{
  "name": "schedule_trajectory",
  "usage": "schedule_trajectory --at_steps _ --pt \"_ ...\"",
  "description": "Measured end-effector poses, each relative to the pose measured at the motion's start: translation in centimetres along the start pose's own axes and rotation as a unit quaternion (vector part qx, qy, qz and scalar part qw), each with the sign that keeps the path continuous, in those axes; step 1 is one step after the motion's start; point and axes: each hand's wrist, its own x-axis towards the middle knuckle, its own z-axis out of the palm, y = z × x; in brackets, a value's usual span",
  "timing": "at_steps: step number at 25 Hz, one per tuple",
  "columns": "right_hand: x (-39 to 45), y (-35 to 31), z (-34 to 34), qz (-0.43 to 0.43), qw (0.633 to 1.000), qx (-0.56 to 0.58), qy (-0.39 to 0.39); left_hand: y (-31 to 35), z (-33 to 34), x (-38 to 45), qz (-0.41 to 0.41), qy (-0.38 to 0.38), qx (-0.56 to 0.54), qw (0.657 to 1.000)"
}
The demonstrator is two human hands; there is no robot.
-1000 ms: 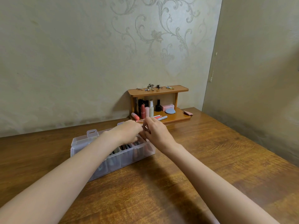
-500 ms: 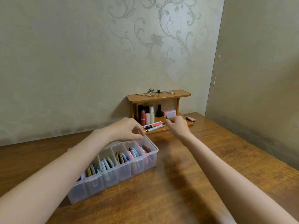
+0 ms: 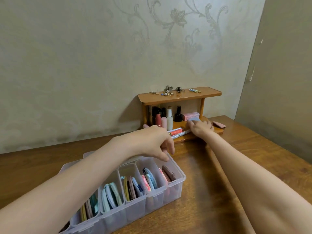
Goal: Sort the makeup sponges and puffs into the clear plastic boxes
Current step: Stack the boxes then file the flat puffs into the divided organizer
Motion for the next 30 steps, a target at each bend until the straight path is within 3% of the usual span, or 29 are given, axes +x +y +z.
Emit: schedule_trajectory --at_steps 3,6,9,14,20,27,30 --pt "-0.5 -0.7 0.0 -0.012 0.994 0.091 0.061 -0.2 0.6 -0.4 0.000 0.021 0.001 1.000" --pt "-3.7 -1.5 -1.8 -0.064 0.951 0.256 0.160 0.2 0.9 -1.5 -0.009 0.045 0.001 0.999" --pt "-9.2 -2.5 -3.6 -0.185 0.933 0.266 0.155 1.0 1.7 -3.4 -0.030 0.064 -0.038 0.997" --pt "-19.2 -3.9 -4.5 -0.313 0.930 0.161 0.102 3.8 2.6 -5.8 -0.057 0.082 -0.040 0.994" --pt "-24.4 -3.5 -3.5 -0.364 0.927 0.047 0.077 5.2 3.5 -5.5 -0.217 0.099 -0.077 0.968" --pt "-23.8 -3.3 -1.9 -0.358 0.928 -0.053 0.085 5.0 3.8 -5.4 -0.205 0.124 -0.070 0.968" --pt "-22.8 -3.0 -2.4 -0.320 0.944 -0.074 0.032 4.5 4.0 -5.5 -0.178 0.126 -0.074 0.973"
